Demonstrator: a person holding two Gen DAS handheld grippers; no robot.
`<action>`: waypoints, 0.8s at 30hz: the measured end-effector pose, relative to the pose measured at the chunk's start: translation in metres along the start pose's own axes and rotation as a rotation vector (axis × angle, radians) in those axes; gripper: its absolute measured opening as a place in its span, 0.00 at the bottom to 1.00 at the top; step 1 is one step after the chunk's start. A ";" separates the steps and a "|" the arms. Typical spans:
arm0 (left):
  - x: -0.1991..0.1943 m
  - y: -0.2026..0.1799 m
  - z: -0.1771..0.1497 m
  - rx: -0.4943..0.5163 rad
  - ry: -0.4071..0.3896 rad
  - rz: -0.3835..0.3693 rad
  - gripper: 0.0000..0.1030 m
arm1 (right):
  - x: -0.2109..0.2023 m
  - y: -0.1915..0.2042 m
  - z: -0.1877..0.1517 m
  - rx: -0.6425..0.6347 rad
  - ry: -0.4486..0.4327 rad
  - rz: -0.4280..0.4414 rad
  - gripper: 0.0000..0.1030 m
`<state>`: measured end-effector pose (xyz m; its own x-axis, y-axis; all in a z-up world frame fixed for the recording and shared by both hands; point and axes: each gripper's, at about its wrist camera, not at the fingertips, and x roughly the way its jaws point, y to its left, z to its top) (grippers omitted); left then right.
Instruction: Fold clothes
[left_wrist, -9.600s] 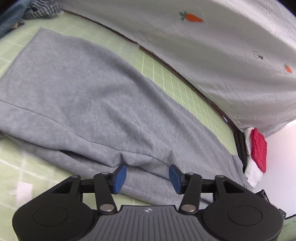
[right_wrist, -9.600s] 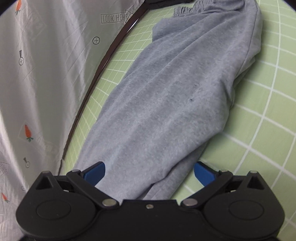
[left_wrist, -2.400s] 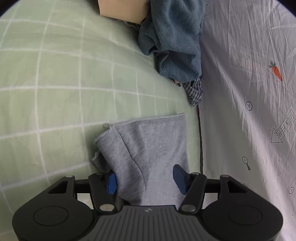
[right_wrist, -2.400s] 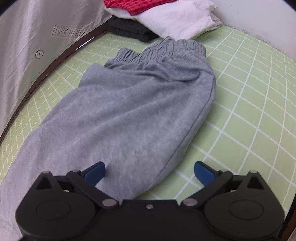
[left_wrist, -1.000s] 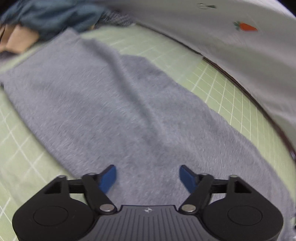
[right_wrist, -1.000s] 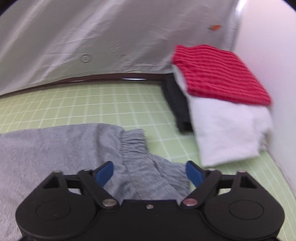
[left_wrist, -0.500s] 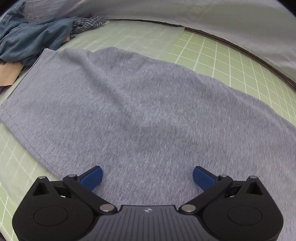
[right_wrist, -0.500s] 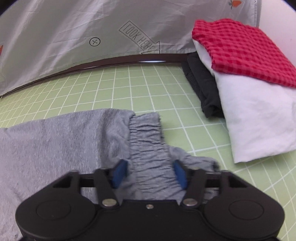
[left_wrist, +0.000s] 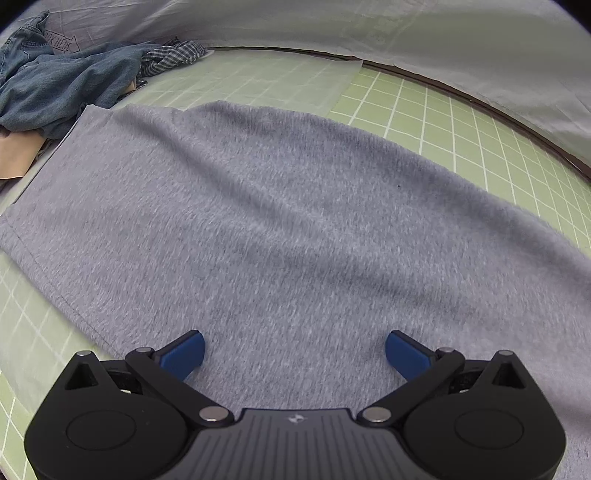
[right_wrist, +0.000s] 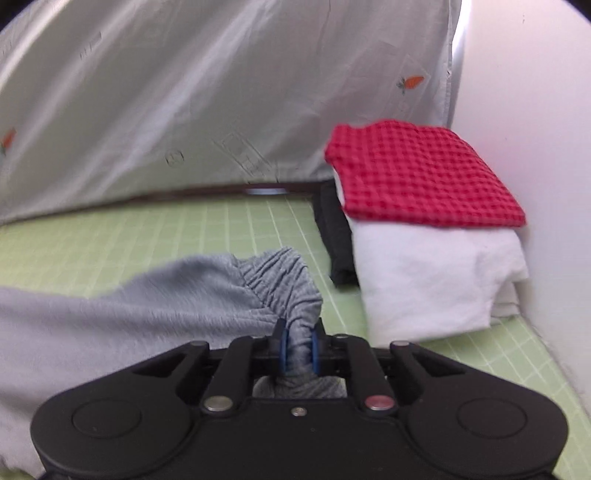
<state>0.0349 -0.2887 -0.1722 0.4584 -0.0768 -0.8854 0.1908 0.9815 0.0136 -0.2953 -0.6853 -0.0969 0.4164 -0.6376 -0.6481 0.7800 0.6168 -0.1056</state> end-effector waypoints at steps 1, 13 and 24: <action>0.000 0.000 0.000 0.000 0.001 0.000 1.00 | 0.011 -0.003 -0.006 0.023 0.051 -0.013 0.28; -0.003 -0.002 -0.005 0.022 -0.011 -0.011 1.00 | 0.017 0.013 -0.007 0.081 0.022 0.030 0.75; -0.004 -0.001 -0.006 0.023 -0.026 -0.012 1.00 | 0.092 -0.001 0.016 0.194 0.079 0.190 0.21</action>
<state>0.0276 -0.2888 -0.1717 0.4779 -0.0934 -0.8734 0.2166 0.9762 0.0141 -0.2502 -0.7515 -0.1445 0.5321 -0.4761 -0.7001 0.7694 0.6170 0.1651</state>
